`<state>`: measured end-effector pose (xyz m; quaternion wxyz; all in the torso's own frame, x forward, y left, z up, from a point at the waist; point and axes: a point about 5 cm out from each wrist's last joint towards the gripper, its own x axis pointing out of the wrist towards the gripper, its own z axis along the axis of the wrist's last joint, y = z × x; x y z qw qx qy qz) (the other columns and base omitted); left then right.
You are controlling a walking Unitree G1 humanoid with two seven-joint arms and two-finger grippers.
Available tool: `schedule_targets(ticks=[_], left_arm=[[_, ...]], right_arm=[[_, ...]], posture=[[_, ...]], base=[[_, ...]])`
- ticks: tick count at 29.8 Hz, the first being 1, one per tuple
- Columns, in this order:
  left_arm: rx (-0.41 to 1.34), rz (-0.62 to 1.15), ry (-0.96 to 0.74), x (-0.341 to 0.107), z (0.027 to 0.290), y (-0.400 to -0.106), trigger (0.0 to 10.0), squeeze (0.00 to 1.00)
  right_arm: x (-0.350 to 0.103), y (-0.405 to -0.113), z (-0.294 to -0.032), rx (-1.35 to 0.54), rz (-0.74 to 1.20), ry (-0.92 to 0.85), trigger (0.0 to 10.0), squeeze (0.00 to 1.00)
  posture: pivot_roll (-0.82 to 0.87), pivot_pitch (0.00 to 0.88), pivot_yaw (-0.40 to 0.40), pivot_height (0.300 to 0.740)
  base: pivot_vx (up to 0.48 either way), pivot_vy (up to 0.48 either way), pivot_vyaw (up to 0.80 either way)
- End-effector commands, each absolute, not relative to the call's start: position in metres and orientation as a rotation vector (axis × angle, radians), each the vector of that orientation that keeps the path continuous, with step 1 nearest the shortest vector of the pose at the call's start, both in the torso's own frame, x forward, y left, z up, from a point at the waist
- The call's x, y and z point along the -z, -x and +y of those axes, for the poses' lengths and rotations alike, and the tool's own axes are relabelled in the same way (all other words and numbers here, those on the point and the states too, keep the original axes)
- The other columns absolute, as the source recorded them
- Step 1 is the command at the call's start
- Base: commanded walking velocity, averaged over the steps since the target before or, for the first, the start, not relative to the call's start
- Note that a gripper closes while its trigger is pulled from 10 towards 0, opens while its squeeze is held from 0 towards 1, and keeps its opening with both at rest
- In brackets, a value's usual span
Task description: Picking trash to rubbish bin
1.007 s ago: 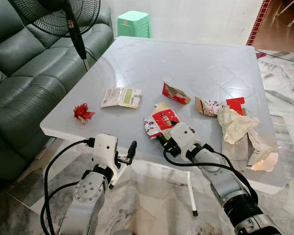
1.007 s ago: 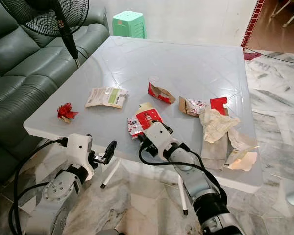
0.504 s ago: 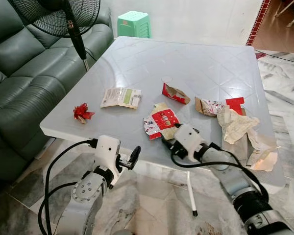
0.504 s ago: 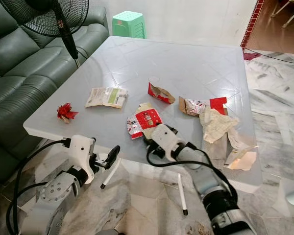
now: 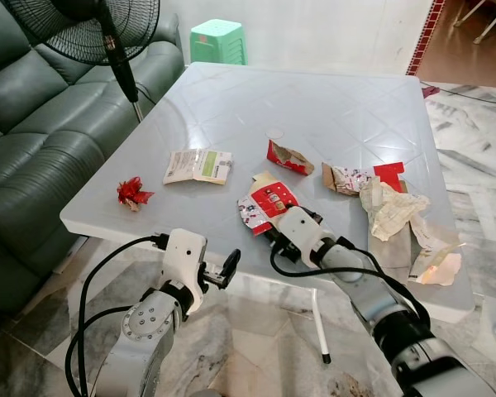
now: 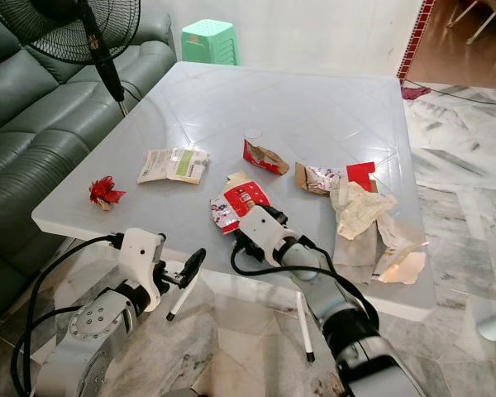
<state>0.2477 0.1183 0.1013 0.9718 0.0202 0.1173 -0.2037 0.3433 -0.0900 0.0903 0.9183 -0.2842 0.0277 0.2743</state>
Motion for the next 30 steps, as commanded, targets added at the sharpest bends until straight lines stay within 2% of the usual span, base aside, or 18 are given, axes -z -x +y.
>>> schedule_targets(ticks=[1,4,5,6,7,30], left_arm=[[0.422,0.235,-0.040,-0.103,0.117,-0.247,10.0,0.00],[0.427,0.234,-0.041,-0.104,0.116,-0.247,10.0,0.00],[0.428,0.234,-0.042,-0.104,0.115,-0.247,10.0,0.00],[0.428,0.234,-0.042,-0.104,0.115,-0.247,10.0,0.00],[0.429,0.234,-0.043,-0.104,0.115,-0.247,10.0,0.00],[0.424,0.227,-0.047,-0.104,0.115,-0.247,10.0,0.00]], right_arm=[[-0.091,-0.346,-0.089,-0.546,0.064,0.588,10.0,0.00],[-0.094,-0.350,-0.084,-0.514,0.065,0.582,10.0,0.00],[-0.096,-0.352,-0.082,-0.502,0.060,0.578,1.6,0.00],[-0.096,-0.352,-0.082,-0.502,0.060,0.578,1.6,0.00],[-0.099,-0.354,-0.079,-0.492,0.058,0.568,0.0,0.00],[-0.095,-0.356,-0.078,-0.466,0.074,0.523,0.0,0.00]], posture=[[0.12,0.048,0.010,0.740],[0.12,0.048,0.010,0.740],[0.13,0.048,0.009,0.740],[0.13,0.048,0.009,0.740],[0.13,0.048,0.009,0.740],[0.13,0.053,0.006,0.740]], base=[[0.000,0.000,0.00],[0.000,0.000,0.00],[0.000,0.000,0.00],[0.000,0.000,0.00],[0.000,0.000,0.00],[0.000,0.000,0.00]])
